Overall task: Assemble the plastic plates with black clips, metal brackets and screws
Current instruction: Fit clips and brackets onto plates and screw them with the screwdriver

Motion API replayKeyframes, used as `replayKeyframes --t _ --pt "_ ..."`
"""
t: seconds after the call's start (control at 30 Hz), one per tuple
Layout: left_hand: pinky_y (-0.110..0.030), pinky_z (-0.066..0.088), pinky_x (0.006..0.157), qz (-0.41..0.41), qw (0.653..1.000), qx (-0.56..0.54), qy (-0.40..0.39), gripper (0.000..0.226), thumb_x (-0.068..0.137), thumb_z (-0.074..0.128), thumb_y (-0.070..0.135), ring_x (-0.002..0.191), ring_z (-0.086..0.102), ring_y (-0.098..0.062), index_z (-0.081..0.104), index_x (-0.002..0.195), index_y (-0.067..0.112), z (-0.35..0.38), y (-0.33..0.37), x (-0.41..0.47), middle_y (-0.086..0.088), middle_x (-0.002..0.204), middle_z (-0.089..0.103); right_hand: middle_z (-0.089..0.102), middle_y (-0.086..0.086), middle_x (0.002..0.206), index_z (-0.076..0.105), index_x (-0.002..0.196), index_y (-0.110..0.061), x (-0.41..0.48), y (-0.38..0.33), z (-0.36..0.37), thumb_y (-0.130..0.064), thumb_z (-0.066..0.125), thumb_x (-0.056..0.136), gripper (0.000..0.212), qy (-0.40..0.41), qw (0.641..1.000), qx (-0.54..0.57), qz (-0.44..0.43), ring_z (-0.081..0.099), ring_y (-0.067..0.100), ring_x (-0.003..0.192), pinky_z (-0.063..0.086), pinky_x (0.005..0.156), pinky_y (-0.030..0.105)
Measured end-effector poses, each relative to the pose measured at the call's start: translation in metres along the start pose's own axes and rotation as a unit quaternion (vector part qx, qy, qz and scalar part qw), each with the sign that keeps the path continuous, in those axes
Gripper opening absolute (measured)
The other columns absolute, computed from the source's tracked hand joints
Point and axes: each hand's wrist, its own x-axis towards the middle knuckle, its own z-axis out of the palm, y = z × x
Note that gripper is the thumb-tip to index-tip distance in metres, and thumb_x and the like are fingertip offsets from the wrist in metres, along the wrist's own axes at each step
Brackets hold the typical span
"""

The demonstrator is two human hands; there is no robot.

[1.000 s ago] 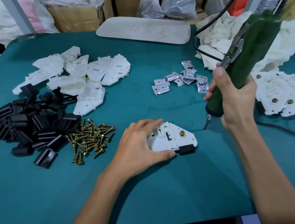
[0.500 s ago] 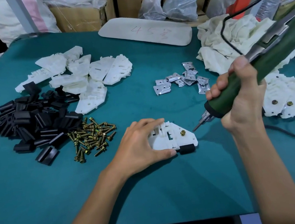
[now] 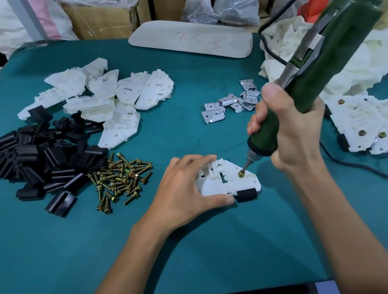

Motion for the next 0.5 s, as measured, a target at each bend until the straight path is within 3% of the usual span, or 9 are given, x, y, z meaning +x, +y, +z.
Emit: replayKeyframes --t 0.2,0.33,0.5 --pt "-0.017 0.027 0.098 0.003 1.0 0.005 0.002 0.096 0.061 0.071 0.078 0.115 0.036 -0.006 0.049 0.145 0.037 0.002 0.0 0.002 0.022 0.124 0.047 0.055 -0.003 0.051 0.06 0.065 -0.024 -0.005 0.006 0.011 -0.027 0.071 0.081 0.021 -0.027 0.997 -0.067 -0.017 0.05 0.023 0.04 0.047 0.05 0.034" --pt "-0.018 0.029 0.097 0.004 1.0 0.002 0.001 0.095 0.063 0.073 0.077 0.113 0.033 -0.004 0.047 0.146 0.037 0.002 -0.001 0.001 0.022 0.123 0.046 0.053 0.0 0.051 0.056 0.069 -0.008 -0.008 0.01 0.013 -0.025 0.071 0.079 0.024 0.003 0.997 -0.077 -0.021 0.05 0.022 0.04 0.046 0.047 0.032" --pt "-0.019 0.03 0.097 0.004 1.0 -0.002 -0.001 0.094 0.064 0.073 0.075 0.109 0.033 -0.004 0.047 0.146 0.037 0.002 -0.001 0.001 0.018 0.124 0.049 0.054 0.0 0.053 0.057 0.073 -0.002 -0.009 0.012 0.013 -0.023 0.07 0.08 0.026 0.013 0.996 -0.083 -0.026 0.051 0.021 0.041 0.047 0.047 0.031"
